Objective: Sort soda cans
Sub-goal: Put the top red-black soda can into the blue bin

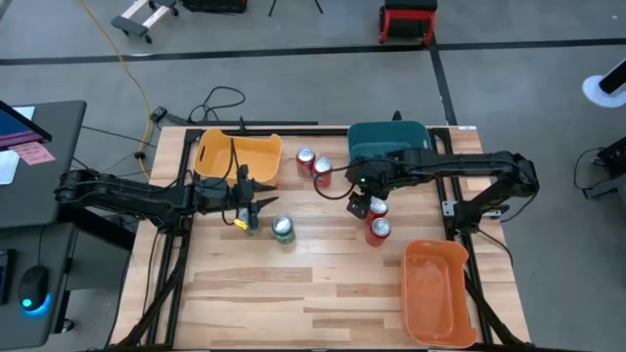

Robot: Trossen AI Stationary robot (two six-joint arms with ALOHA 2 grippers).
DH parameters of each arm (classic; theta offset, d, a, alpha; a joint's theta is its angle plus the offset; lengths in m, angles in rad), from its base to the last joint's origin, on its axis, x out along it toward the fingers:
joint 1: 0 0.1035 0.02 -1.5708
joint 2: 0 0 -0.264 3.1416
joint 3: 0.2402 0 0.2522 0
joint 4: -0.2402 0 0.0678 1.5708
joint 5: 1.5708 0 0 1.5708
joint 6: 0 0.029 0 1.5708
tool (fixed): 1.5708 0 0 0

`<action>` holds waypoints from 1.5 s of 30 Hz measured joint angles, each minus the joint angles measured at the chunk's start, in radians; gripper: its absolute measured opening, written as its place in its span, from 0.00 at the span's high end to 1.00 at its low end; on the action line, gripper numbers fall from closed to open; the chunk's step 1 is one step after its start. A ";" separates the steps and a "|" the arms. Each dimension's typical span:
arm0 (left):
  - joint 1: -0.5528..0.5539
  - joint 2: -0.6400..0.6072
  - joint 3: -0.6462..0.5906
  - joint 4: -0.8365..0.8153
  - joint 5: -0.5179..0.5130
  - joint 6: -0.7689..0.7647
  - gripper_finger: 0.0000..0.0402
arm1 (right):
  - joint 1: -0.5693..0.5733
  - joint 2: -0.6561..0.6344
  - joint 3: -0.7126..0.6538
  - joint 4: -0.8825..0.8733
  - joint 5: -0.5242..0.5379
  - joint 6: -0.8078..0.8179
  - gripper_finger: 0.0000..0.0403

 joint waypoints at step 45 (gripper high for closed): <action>0.000 0.000 0.000 -0.054 0.002 -0.058 0.70 | -0.062 0.000 0.001 -0.123 0.055 -0.141 0.31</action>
